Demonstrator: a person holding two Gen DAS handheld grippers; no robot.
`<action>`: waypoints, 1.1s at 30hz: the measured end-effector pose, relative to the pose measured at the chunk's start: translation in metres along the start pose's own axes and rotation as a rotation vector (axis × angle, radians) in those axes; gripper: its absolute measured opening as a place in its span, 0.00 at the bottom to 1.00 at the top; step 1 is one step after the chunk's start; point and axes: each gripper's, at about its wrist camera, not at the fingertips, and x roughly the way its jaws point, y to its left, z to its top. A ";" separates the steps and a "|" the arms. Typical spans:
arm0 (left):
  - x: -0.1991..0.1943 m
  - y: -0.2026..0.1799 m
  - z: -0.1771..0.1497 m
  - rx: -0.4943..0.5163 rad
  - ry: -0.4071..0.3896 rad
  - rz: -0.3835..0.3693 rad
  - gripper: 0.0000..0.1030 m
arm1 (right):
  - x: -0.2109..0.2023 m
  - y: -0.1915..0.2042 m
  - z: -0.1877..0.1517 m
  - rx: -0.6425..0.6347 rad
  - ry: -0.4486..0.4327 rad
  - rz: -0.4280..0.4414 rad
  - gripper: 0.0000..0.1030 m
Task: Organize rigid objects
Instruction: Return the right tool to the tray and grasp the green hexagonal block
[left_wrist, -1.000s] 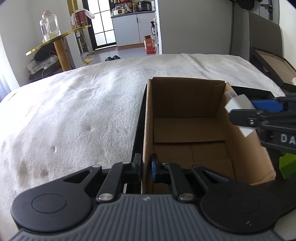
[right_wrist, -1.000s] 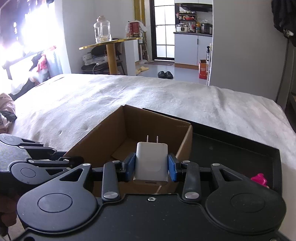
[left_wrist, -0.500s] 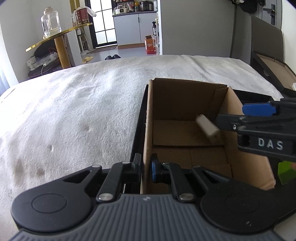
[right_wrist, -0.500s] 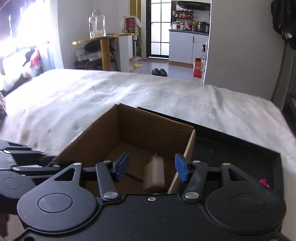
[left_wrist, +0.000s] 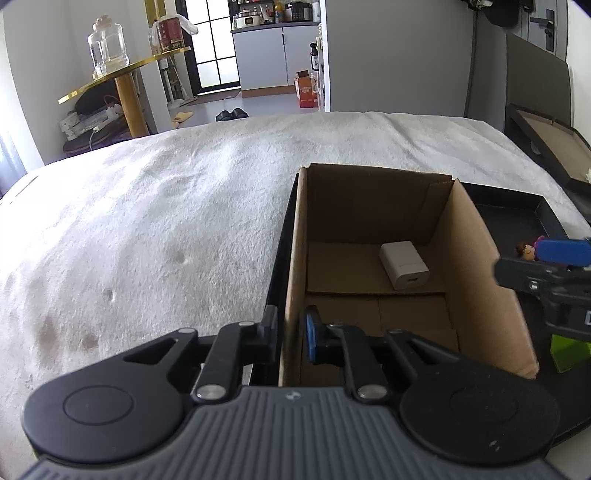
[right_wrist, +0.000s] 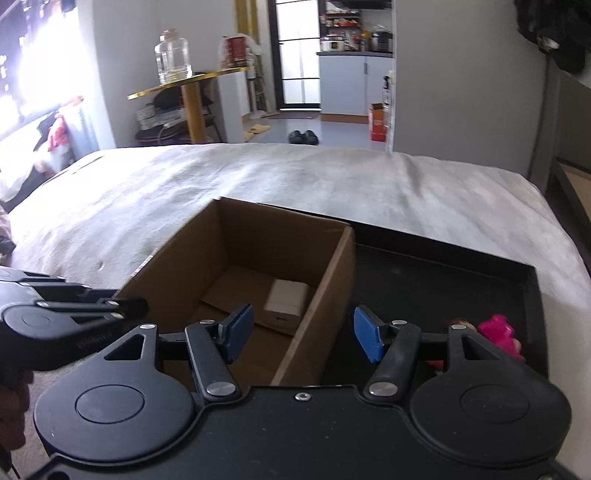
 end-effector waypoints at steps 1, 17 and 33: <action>0.000 -0.001 0.001 0.002 0.005 0.003 0.16 | -0.002 -0.004 -0.002 0.010 -0.001 -0.007 0.59; -0.008 -0.015 0.009 0.011 -0.006 0.055 0.86 | -0.024 -0.063 -0.041 0.151 0.037 -0.129 0.77; -0.014 -0.022 0.015 -0.006 -0.018 0.039 0.84 | -0.040 -0.097 -0.072 0.226 0.045 -0.182 0.83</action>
